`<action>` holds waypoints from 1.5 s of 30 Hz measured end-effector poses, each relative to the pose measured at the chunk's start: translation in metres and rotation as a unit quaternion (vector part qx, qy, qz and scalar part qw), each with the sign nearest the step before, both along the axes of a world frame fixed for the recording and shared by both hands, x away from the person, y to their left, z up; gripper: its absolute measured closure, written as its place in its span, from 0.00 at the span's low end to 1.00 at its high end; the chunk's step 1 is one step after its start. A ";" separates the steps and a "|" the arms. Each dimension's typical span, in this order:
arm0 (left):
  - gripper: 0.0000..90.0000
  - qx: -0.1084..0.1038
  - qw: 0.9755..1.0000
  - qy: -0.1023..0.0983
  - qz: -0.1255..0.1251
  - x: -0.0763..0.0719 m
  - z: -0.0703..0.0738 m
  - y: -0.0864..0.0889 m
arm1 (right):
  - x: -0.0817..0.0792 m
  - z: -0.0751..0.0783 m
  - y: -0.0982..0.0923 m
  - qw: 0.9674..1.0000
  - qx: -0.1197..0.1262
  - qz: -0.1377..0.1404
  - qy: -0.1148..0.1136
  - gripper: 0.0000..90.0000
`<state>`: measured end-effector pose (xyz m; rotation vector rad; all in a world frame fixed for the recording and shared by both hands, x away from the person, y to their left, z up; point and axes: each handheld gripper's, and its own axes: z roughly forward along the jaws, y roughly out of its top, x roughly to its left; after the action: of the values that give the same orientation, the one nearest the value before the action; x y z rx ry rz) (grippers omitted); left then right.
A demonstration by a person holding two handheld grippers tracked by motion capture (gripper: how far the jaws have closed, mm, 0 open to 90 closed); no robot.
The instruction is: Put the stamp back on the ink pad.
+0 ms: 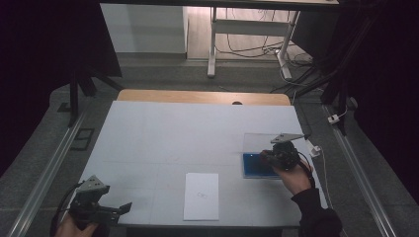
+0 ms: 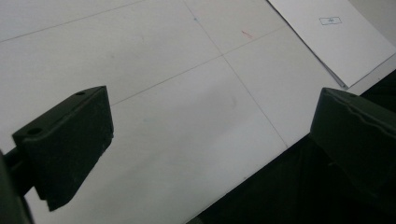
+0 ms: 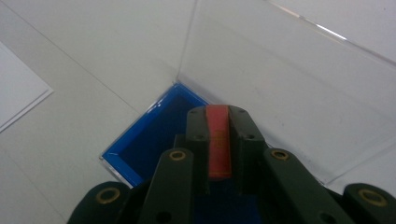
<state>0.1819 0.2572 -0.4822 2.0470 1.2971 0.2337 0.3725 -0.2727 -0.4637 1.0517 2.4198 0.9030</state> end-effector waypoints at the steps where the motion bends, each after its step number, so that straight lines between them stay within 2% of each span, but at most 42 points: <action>1: 0.00 0.000 1.000 0.000 0.000 0.000 0.000 0.000 | 0.001 -0.002 -0.001 1.000 -0.002 -0.001 0.004 0.89; 12: 0.00 0.000 1.000 0.000 0.000 0.000 0.000 0.000 | 0.003 -0.011 0.002 0.999 -0.025 0.003 0.022 0.89; 22: 0.00 -0.001 1.000 0.001 0.000 0.000 0.000 0.000 | 0.004 -0.013 0.002 0.999 -0.023 0.004 0.023 0.88; 27: 0.00 -0.001 1.000 0.001 0.000 0.000 0.000 0.000 | 0.003 -0.009 0.000 1.000 -0.009 0.000 0.017 0.81; 40: 0.00 -0.002 1.000 0.001 0.000 0.000 0.000 0.000 | -0.003 -0.001 0.000 1.000 0.022 -0.014 0.013 0.52; 45: 0.00 -0.002 1.000 0.001 0.000 0.000 0.000 0.000 | -0.006 0.001 0.000 0.999 0.044 -0.022 0.016 0.39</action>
<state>0.1822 0.2575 -0.4823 2.0447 1.2986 0.2289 0.3664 -0.2729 -0.4629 1.1538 2.3915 0.9937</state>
